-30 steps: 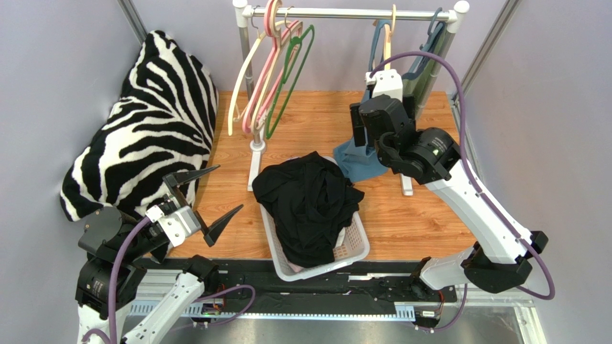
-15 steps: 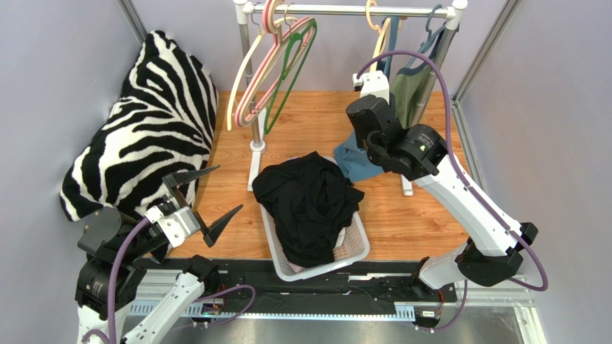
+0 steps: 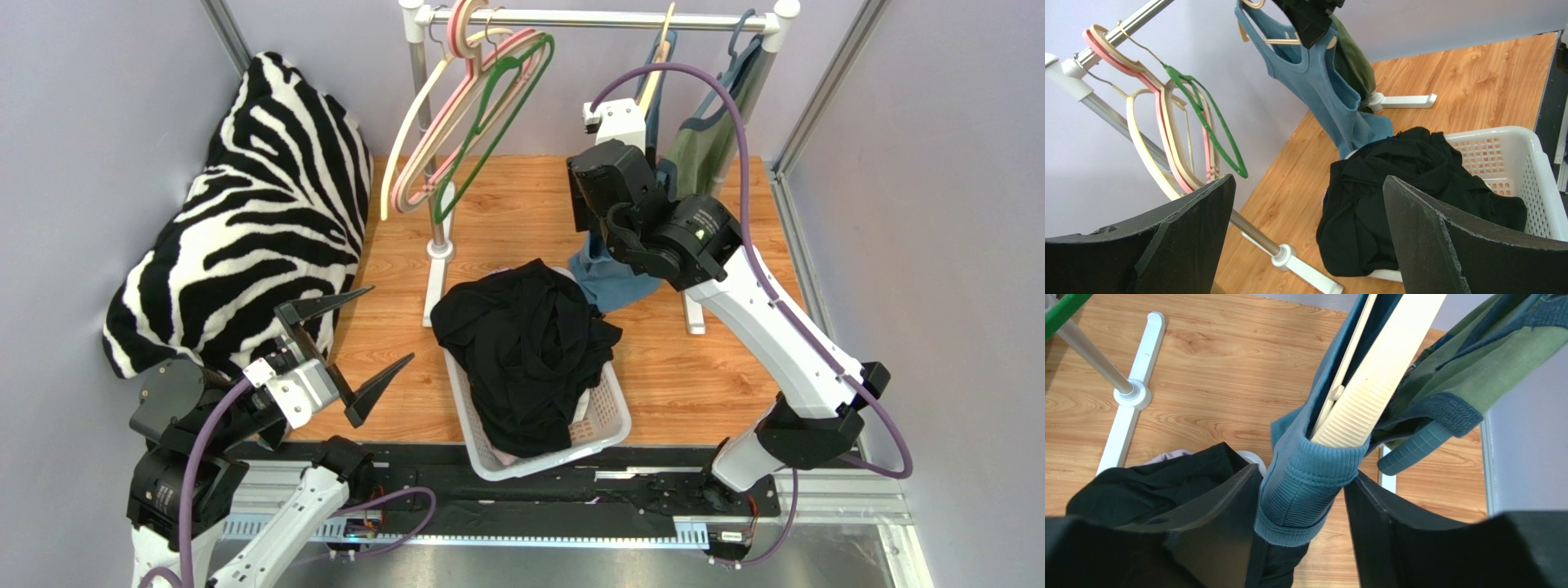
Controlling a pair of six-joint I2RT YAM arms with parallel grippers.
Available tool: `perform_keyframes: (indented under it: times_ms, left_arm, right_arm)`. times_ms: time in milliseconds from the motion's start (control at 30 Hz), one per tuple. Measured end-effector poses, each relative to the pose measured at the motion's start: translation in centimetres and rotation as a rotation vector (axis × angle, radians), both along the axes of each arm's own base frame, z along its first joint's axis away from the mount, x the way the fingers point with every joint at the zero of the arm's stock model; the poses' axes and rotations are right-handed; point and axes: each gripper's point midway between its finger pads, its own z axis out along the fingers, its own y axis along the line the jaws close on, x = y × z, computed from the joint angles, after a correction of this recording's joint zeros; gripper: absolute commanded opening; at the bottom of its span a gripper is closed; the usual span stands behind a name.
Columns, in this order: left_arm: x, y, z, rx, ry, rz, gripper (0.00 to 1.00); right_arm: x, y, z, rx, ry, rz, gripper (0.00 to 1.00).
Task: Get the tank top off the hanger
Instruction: Pick up the hanger from the clothesline.
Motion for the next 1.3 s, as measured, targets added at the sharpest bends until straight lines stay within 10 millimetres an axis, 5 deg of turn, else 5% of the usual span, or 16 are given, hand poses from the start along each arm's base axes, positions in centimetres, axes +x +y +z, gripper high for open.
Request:
perform_keyframes:
  times_ms: [333,433,467,567,1067,1300]
  left_arm:
    - [0.0,0.0,0.0,0.000,0.001,0.000,0.99]
    - [0.0,0.0,0.0,0.000,0.001,0.000,0.99]
    - [0.0,0.0,0.0,0.000,0.001,0.000,0.99]
    - [0.0,0.0,0.0,0.000,0.001,0.000,0.99]
    - [0.0,0.0,-0.1,-0.004,0.008,-0.001,0.99]
    - [0.1,-0.1,-0.3,-0.010,0.025,-0.001,0.99]
  right_arm:
    - [1.8,-0.1,0.2,0.004,-0.026,-0.035,0.65]
    - [2.3,-0.6,0.3,0.008,-0.032,-0.050,0.49]
    - [2.4,-0.7,0.4,0.010,-0.033,-0.055,0.31]
    - [2.8,-1.5,0.4,0.016,-0.037,-0.080,0.07]
    - [2.3,-4.3,0.8,0.019,-0.070,-0.044,0.00]
    - [2.3,-2.8,4.3,-0.014,-0.214,0.144,0.00]
